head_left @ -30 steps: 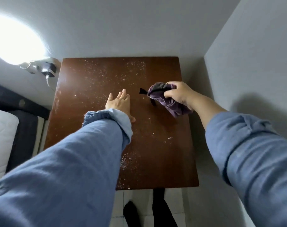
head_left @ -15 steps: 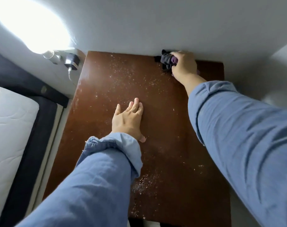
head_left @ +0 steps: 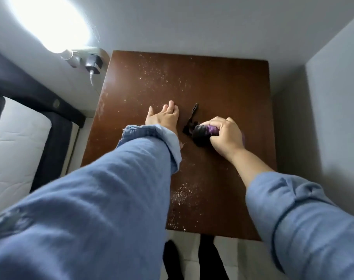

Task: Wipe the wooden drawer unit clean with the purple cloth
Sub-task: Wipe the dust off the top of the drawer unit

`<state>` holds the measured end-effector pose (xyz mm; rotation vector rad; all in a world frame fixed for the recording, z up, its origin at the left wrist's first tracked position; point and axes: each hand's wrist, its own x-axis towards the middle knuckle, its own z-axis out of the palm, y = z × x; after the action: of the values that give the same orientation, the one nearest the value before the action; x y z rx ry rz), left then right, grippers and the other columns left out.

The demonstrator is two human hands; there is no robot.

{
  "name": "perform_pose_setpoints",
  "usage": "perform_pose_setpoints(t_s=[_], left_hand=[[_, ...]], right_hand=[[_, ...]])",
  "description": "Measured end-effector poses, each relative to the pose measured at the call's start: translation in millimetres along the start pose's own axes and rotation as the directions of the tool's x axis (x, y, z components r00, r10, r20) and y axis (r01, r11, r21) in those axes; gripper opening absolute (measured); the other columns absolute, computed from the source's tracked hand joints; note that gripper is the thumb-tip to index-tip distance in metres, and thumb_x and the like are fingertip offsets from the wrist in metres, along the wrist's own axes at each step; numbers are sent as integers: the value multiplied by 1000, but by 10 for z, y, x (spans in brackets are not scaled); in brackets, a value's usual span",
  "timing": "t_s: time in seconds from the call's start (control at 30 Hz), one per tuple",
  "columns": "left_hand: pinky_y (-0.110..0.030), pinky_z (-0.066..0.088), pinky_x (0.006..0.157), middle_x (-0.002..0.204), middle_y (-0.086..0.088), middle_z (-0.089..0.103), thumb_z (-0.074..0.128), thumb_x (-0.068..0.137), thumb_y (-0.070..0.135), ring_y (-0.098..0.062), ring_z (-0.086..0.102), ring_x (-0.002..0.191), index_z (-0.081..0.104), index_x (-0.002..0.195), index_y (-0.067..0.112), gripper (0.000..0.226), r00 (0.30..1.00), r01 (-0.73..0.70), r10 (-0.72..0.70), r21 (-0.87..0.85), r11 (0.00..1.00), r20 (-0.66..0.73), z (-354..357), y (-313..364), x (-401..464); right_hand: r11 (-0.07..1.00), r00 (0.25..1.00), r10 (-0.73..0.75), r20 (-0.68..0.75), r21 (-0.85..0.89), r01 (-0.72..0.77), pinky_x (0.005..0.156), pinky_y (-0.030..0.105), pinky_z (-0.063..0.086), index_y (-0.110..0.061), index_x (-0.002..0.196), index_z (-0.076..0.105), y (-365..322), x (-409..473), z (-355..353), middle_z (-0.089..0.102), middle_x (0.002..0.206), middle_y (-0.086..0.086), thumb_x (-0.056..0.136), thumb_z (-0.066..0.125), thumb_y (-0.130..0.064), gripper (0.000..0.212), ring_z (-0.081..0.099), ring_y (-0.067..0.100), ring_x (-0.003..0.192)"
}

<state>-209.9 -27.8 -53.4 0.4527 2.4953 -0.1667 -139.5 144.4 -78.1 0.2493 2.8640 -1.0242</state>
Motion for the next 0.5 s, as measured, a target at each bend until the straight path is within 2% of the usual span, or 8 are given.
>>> perform_pose_setpoints(t_s=[0.1, 0.17, 0.23, 0.3, 0.37, 0.4, 0.43, 0.5], left_hand=[[-51, 2, 118, 163, 0, -5, 66, 85, 45, -17, 3, 150, 7, 153, 15, 95, 1000, -8, 8, -1, 1000, -22, -17, -29, 18], [-52, 3, 118, 163, 0, -4, 72, 79, 48, -17, 4, 150, 7, 153, 14, 104, 1000, -8, 8, -7, 1000, -29, -12, -27, -4], [-52, 3, 118, 163, 0, -5, 78, 69, 54, -17, 3, 150, 4, 153, 14, 119, 1000, -12, 11, -10, 1000, -15, -19, -8, -39], [-52, 3, 118, 163, -1, -6, 80, 64, 55, -18, 2, 150, 1, 154, 14, 127, 1000, -17, 17, -22, 1000, 6, -18, 14, -84], [-52, 2, 119, 163, -2, -6, 80, 64, 57, -19, 2, 150, 0, 154, 13, 128, 1000, -9, 9, -17, 1000, 0, -3, 21, -123], [-52, 1, 119, 163, -2, -6, 79, 64, 58, -19, 2, 150, 0, 154, 12, 129, 1000, -12, 12, -11, 1000, -6, -8, 21, -137], [-51, 0, 119, 163, -3, -6, 78, 65, 59, -19, 2, 150, -1, 154, 12, 128, 1000, -19, 19, -3, 1000, -13, 3, 22, -157], [-50, -2, 119, 163, -4, -6, 74, 68, 62, -19, 0, 150, -1, 154, 11, 125, 998, -23, 24, 23, 999, -50, 20, 1, -215]], right_hand=[[998, 998, 4, 63, 58, -7, 80, 20, 33, -31, 94, 75, -16, -408, 3, 69, 99, -12, 75, 50, 2, 45, 48, 18, 86], [993, 994, 46, 100, 102, -56, 77, 20, 30, -29, 95, 75, -14, -608, -23, 69, 98, -10, 75, 50, 5, 47, 48, 17, 89], [991, 987, 69, 142, 108, -84, 81, 23, 35, -29, 95, 76, -22, -766, -40, 68, 98, -11, 75, 52, 6, 47, 51, 17, 95], [991, 967, 92, 238, 75, -113, 86, 30, 46, -33, 92, 75, -50, -903, -52, 66, 95, -13, 75, 51, 6, 49, 56, 19, 100], [965, 896, 182, 404, 102, -241, 75, 36, 55, -37, 86, 71, -98, -943, -137, 66, 93, -10, 76, 49, 9, 52, 62, 24, 97], [936, 850, 219, 480, 142, -321, 65, 34, 57, -34, 87, 71, -138, -940, -212, 68, 92, -5, 77, 50, 10, 50, 64, 27, 92], [915, 834, 215, 508, 194, -354, 61, 33, 57, -28, 91, 72, -161, -921, -284, 69, 92, 1, 79, 51, 10, 46, 65, 28, 90], [909, 906, 174, 386, 291, -298, 79, 33, 55, -15, 104, 70, -185, -750, -448, 70, 97, 5, 79, 54, 11, 40, 65, 24, 95]])
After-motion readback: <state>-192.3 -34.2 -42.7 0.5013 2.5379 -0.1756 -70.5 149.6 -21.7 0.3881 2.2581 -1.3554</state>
